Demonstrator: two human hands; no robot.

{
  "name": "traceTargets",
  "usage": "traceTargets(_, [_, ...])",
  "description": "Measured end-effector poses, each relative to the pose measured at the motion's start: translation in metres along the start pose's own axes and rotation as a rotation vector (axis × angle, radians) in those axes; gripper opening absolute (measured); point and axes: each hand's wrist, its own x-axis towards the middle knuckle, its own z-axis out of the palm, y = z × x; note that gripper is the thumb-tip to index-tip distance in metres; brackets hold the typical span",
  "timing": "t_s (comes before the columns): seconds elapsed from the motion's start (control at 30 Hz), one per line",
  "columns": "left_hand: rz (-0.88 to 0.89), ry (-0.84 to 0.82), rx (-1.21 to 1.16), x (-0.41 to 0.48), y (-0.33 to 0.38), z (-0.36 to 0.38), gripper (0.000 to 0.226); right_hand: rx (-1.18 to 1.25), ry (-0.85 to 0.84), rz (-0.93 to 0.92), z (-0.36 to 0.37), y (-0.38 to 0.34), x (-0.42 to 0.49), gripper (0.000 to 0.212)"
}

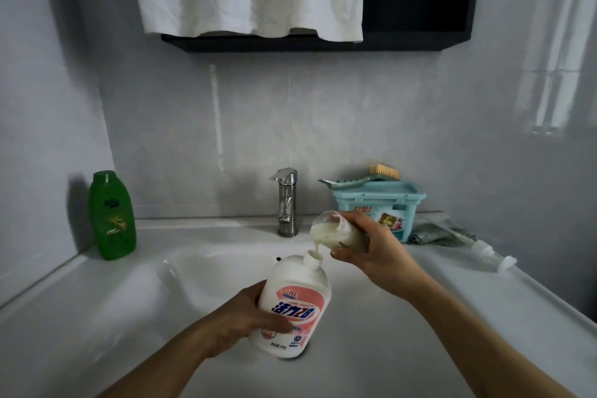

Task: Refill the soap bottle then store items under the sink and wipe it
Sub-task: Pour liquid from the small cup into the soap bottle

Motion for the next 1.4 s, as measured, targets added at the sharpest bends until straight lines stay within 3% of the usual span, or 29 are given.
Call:
traceTargets(0.53, [-0.011,0.009,0.002,0.0001,0.0010,0.0009,0.049,-0.014,0.004,0.004,0.0001,-0.0007,0.0007,0.053])
traceTargets(0.8, [0.010,-0.004,-0.012,0.0014,-0.0023,-0.0009,0.065,-0.014,0.005,0.008,0.0000,-0.0019,0.0005,0.053])
traceTargets(1.07, [-0.008,0.009,0.008,0.0006,-0.0007,0.0006,0.050,-0.018,0.003,0.002,-0.0002,-0.0030,-0.0001,0.053])
traceTargets(1.4, [-0.013,0.006,-0.004,0.0014,-0.0015,-0.0002,0.055,-0.015,0.002,0.009,-0.0001,-0.0025,0.0002,0.053])
